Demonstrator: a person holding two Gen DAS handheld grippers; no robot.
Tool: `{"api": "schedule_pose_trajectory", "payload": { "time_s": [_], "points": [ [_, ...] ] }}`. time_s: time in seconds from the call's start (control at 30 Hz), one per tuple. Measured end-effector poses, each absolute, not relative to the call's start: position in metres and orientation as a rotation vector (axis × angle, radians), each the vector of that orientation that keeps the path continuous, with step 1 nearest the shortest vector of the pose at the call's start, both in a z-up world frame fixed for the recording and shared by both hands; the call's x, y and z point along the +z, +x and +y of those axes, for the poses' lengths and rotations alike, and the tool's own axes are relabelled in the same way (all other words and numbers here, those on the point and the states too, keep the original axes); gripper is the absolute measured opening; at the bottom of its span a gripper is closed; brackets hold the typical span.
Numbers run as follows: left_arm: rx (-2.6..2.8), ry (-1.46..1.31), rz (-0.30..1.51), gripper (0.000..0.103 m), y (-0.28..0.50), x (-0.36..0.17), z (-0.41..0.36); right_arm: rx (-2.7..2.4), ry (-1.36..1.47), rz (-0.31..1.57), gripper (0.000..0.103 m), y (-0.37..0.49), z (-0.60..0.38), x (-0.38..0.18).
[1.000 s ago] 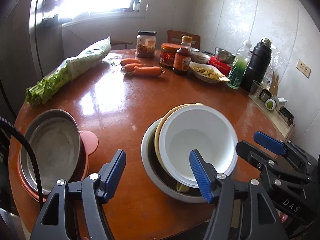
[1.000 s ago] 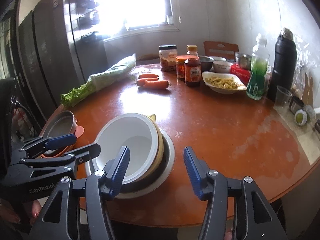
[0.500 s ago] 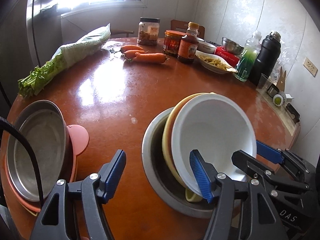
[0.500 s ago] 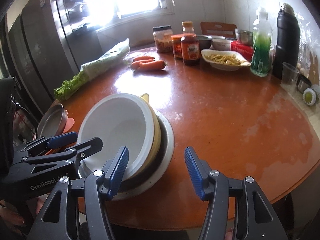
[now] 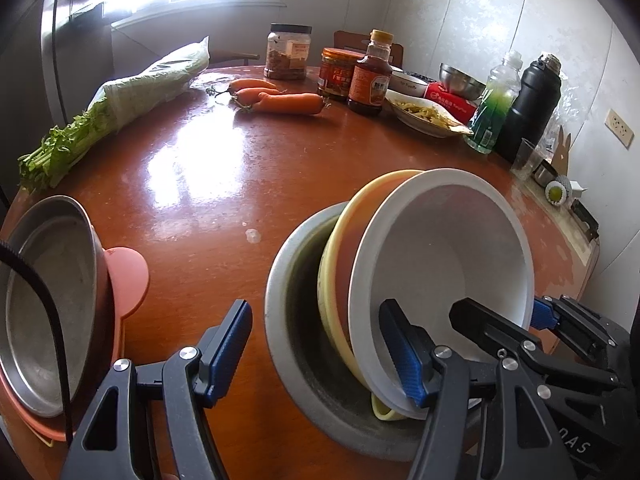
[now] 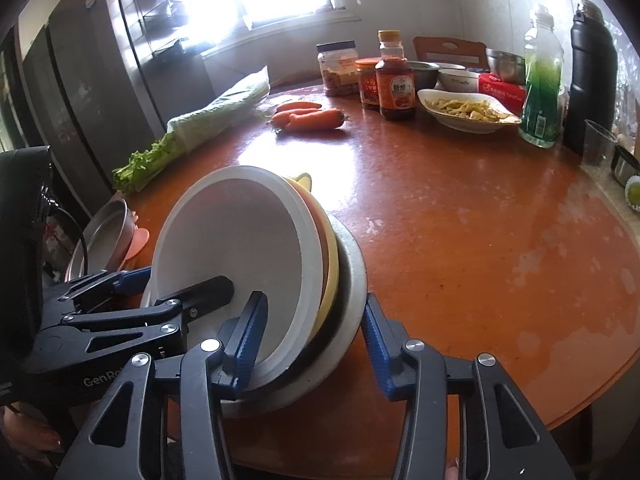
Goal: Organize plates and bowls
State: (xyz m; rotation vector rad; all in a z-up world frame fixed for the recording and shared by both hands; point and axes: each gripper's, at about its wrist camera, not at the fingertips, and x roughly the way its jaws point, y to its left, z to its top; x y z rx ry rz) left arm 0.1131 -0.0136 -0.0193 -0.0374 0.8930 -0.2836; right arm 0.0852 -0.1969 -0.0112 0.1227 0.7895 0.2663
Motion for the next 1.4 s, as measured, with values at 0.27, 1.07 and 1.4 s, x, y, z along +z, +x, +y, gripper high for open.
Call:
{"api": "schedule_pose_trajectory", "payload": {
  "time_s": [0.27,1.07,1.4],
  "points": [
    [-0.292,-0.067,0.889,0.064,0.113,-0.02,-0.014,0.275,0.135,0.779,0.044,0.085,-0.199,-0.013],
    [-0.287,-0.124,0.858,0.052,0.108,-0.003,-0.009,0.295,0.183,0.752,0.042,0.086,-0.199,-0.004],
    [-0.24,-0.147,0.776,0.052,0.087,0.029,0.032,0.361,0.132,0.697,0.042,0.075,-0.165,0.024]
  ]
}}
